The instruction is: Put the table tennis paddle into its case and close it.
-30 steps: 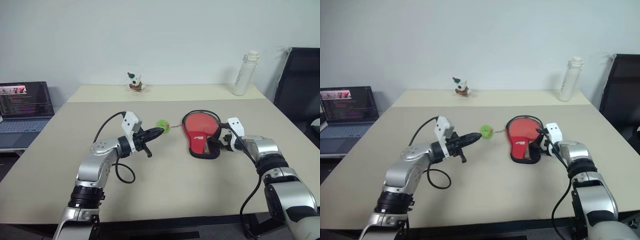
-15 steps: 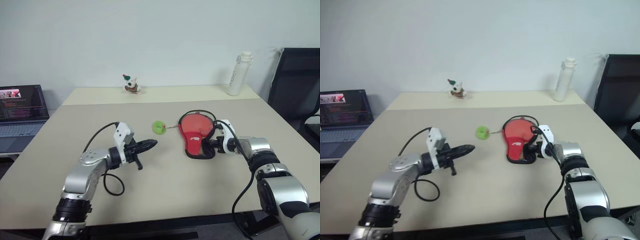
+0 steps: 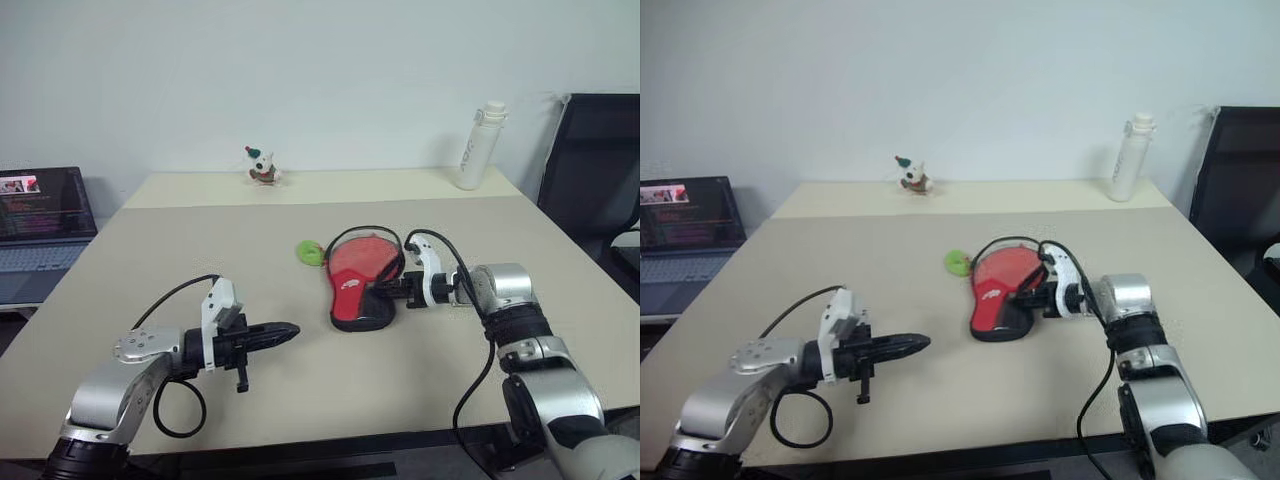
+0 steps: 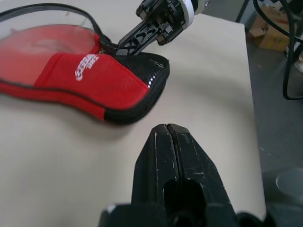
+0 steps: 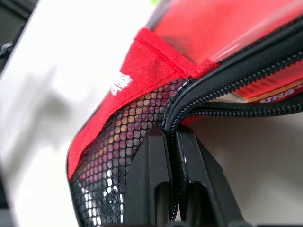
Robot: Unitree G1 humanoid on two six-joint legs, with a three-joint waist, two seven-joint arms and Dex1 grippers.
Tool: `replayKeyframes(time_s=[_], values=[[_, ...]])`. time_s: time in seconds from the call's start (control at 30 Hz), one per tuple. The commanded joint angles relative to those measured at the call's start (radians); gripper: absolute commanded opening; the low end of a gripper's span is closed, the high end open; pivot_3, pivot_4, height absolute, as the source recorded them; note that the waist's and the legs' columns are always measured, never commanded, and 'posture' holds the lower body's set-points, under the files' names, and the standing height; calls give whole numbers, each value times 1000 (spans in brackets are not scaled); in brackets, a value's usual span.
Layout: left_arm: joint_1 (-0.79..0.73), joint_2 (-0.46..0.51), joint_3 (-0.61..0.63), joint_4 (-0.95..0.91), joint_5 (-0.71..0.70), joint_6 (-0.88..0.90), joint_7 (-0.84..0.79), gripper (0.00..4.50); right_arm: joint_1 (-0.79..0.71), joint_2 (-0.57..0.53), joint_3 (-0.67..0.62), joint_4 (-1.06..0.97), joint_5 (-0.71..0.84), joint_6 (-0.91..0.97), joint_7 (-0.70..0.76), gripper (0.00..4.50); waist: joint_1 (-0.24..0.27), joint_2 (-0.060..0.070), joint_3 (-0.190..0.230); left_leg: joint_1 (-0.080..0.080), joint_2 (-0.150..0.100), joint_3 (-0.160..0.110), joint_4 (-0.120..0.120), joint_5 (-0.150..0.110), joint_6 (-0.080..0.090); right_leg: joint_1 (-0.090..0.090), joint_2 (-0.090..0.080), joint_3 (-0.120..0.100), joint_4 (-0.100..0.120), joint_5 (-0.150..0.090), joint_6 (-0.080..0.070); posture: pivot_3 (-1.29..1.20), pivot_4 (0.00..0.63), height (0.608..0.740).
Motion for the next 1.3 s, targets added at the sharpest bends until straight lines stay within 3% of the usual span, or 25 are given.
replayKeyframes(time_s=[0.03,0.23,0.37,0.8,1.17,1.3], values=[[52,41,50,-76,-47,12,-25,0,84,22,-27,-236,80,144,-58,8,1,0,0,-1,0,0,0,0,0,0,0,0,-1,0,0,0,150,740],[162,89,92,-160,-96,34,-39,0,295,27,-66,-572,164,384,-146,8,8,0,0,-6,-1,-1,0,-1,0,-4,-1,-1,-2,0,0,0,150,740],[225,110,110,-201,-125,47,-52,0,390,12,-102,-701,245,429,-199,8,8,0,0,-6,-1,-1,0,-2,3,-4,-1,-1,-2,0,0,0,150,740],[235,115,93,-185,-106,18,-62,0,536,-59,-143,-792,530,429,-395,8,14,-1,-1,-6,-1,-2,0,-3,5,-4,-1,-2,-3,0,0,0,150,740],[214,106,70,-185,-100,22,-35,0,554,-13,-190,-764,662,429,-566,8,15,-1,-1,-6,-1,-1,0,-3,5,-4,0,-1,-3,0,1,0,150,740],[210,98,71,-182,-96,19,-16,0,575,-29,-219,-798,639,429,-605,1114,17,-1,-1,-6,-1,-2,0,-3,5,-4,0,-1,-3,0,1,0,150,740]])
